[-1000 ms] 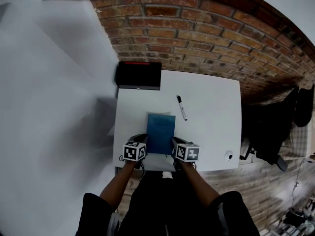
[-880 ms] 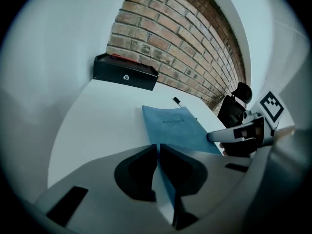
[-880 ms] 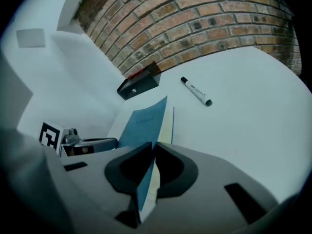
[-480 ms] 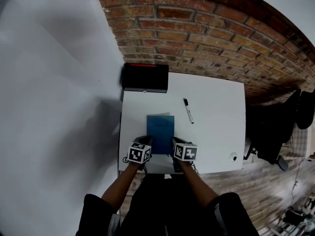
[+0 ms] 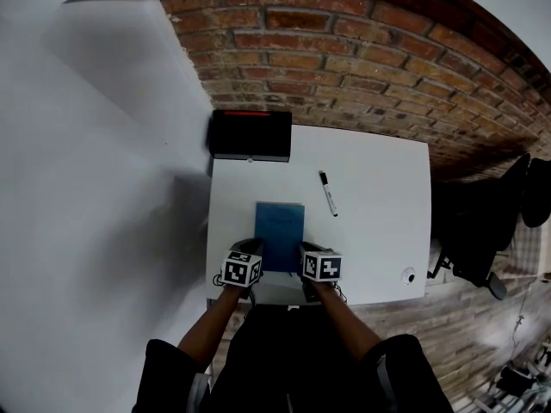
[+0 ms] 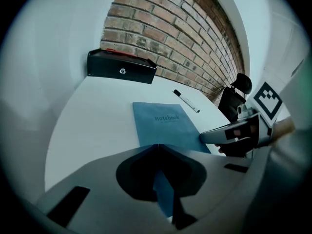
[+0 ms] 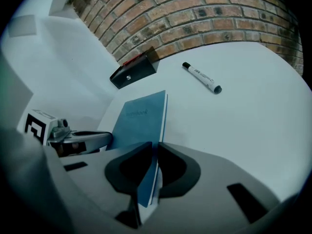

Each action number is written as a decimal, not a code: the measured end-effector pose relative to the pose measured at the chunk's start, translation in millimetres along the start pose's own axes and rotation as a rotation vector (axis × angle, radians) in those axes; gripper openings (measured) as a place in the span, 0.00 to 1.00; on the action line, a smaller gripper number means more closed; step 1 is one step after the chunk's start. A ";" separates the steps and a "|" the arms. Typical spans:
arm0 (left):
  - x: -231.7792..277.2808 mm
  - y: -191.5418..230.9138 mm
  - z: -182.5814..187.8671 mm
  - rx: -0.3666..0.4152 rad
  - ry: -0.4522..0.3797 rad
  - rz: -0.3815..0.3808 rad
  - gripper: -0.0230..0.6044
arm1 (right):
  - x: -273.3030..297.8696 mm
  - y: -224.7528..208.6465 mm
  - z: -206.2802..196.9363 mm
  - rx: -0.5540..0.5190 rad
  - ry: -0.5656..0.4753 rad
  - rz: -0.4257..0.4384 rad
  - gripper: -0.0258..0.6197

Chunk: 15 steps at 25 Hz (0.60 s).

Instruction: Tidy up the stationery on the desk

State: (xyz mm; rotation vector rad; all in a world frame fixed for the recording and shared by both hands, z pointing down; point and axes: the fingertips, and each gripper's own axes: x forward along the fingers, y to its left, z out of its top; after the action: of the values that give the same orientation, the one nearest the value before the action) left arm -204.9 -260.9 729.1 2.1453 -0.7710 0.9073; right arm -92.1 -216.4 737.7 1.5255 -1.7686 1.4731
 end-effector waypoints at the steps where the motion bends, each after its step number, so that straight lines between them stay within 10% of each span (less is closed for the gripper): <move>1: 0.2 -0.3 -0.2 -0.006 0.001 0.002 0.06 | 0.5 -0.3 -0.7 -0.003 0.001 0.001 0.10; 15: 1.4 2.2 -0.5 -0.040 -0.019 0.015 0.06 | 1.1 2.1 1.5 -0.083 -0.017 0.111 0.10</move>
State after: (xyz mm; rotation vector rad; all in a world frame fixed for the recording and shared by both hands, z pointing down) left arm -205.9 -262.2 731.2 2.1181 -0.8092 0.8734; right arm -93.8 -218.5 737.1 1.4236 -1.9276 1.4220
